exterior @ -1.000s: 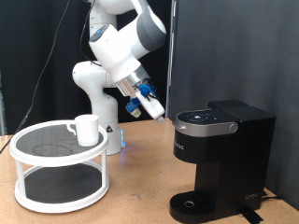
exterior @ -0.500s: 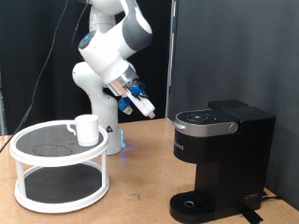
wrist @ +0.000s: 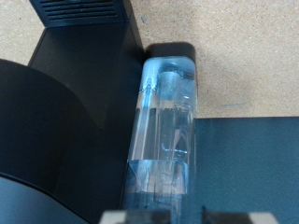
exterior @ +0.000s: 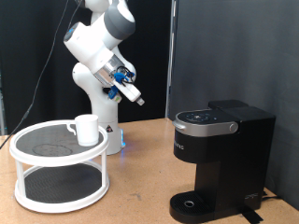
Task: Make a cup of coffee with the keurig machine
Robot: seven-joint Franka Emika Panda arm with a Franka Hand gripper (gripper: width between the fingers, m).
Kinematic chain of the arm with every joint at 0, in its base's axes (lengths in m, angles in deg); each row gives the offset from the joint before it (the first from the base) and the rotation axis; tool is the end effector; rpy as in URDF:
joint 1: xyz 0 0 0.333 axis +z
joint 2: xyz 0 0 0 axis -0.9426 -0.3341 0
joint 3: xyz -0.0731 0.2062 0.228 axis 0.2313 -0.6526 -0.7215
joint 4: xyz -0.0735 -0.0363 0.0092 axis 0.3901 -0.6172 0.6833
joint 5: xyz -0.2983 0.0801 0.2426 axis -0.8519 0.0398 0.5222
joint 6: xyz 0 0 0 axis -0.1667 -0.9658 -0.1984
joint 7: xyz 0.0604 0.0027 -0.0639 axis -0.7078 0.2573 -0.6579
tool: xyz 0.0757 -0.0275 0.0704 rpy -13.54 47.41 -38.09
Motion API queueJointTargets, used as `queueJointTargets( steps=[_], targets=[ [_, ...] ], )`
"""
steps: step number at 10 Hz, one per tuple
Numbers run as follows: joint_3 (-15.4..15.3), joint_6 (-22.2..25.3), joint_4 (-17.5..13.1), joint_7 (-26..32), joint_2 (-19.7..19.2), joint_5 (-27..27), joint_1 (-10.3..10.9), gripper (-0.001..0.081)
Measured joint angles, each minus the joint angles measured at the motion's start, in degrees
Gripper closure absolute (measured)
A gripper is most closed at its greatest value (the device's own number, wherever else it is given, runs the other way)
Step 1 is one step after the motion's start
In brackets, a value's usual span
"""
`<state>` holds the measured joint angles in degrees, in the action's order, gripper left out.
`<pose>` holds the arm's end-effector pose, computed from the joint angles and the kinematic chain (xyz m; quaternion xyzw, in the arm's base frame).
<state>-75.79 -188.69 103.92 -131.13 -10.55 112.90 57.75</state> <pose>0.3378 -0.0591 0.3945 -0.2861 0.8826 0.3093 0.2088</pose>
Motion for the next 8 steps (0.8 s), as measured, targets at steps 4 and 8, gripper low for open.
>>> queueJointTargets(
  steps=[4, 8],
  targets=[
    [3.07, 5.24, 0.09, -1.66, 5.10, 1.41, -0.68, 0.0806],
    [5.46, 10.85, -0.72, -8.07, 11.86, -3.20, -6.04, 0.0806]
  ],
)
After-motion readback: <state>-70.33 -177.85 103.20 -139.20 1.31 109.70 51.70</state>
